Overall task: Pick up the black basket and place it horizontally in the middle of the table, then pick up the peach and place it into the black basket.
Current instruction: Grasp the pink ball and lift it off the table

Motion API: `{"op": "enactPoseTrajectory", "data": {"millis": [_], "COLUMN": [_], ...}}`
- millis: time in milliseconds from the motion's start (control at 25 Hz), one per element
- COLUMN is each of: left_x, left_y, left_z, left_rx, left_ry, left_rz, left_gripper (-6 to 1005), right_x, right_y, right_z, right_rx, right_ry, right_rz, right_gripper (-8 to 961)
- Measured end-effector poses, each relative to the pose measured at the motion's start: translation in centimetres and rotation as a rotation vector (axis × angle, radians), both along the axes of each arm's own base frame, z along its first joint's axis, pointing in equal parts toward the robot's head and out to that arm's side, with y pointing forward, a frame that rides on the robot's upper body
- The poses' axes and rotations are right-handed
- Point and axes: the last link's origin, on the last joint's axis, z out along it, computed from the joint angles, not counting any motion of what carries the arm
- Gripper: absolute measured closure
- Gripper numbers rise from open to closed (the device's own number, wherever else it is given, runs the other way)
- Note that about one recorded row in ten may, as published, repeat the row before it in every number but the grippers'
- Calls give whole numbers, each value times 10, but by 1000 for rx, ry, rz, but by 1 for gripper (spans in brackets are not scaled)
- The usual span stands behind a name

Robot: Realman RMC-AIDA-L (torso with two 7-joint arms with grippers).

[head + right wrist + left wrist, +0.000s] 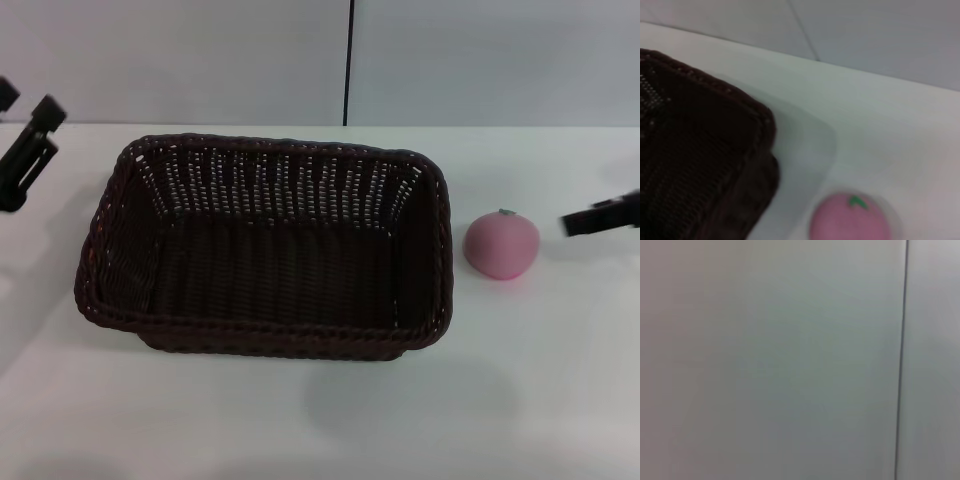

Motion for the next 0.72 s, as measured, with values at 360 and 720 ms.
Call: {"op": "enactPoseTrajectory", "data": {"millis": [360,720], "left_x": [-12,-15], "left_y": [-13,-12], "left_z": [2,7], "left_rx": [13,26], "left_ry": [-1,-9], "left_rz": [46,62], "left_gripper": [390,392], "right_x": [-2,2], "right_y": [15,18], "right_z": [-61,-68], "right_rx": [-67,-42], "right_ry": [1,-25], "right_rz": [9,-19], "right_gripper": [411,414]}}
